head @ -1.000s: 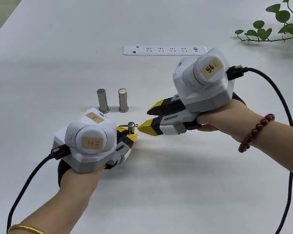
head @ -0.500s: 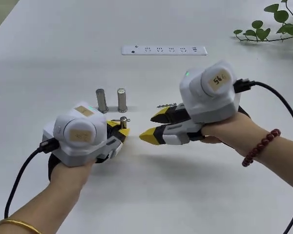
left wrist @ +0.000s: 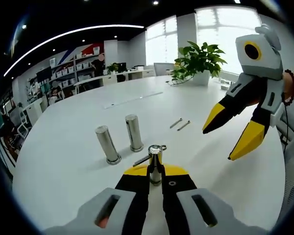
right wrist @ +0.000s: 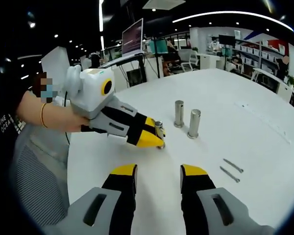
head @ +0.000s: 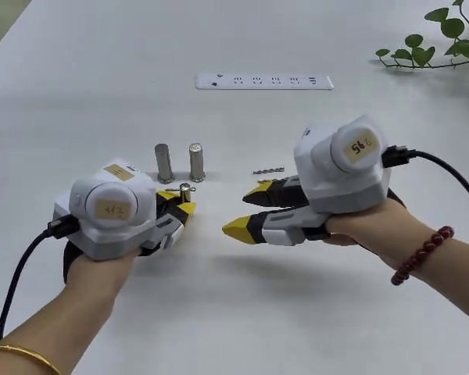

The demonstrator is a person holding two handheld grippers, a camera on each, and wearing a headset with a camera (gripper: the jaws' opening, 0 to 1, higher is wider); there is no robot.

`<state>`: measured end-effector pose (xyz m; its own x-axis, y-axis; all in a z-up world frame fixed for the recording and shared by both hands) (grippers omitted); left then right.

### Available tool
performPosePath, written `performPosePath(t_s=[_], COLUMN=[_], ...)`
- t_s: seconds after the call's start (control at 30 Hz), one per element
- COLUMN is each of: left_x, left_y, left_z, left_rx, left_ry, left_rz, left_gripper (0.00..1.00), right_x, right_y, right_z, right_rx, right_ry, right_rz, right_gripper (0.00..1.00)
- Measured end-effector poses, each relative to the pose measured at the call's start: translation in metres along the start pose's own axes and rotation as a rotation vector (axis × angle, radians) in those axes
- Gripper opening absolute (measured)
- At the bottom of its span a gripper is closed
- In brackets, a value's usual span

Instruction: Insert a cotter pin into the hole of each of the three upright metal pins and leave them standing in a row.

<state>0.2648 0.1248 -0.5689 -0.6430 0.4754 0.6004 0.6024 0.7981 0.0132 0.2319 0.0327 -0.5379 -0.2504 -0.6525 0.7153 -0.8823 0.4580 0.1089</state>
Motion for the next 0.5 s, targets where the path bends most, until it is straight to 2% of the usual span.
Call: performPosePath(t_s=[0.07,0.5], left_x=[-0.001,0.0013], left_y=[0.0004,-0.0015], left_z=[0.0024,0.0017], left_rx=[0.003,0.014], left_ry=[0.008,-0.008], left_rz=[0.001,0.006], left_gripper=[0.05,0.06], right_x=[0.0001,-0.0017], right_y=[-0.0002,-0.0006], right_z=[0.0007,0.0032], right_rx=[-0.003,-0.004], right_ry=[0.002,0.001], right_rz=[0.002,0.0], right_gripper=[0.31,0.31])
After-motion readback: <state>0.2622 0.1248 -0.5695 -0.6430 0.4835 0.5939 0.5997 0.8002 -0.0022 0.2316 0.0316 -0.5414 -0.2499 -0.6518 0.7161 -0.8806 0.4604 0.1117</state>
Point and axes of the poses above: the centre of the closed fingertips' face, and the gripper's own axes: x roughly backward along the fingers, y roughly to its left, z roughly out of its underside, the point moved 3 cm from there along x, roughly backward along the fingers, and after that the axes turned 8 degrees about y, right-handed, at the moved point
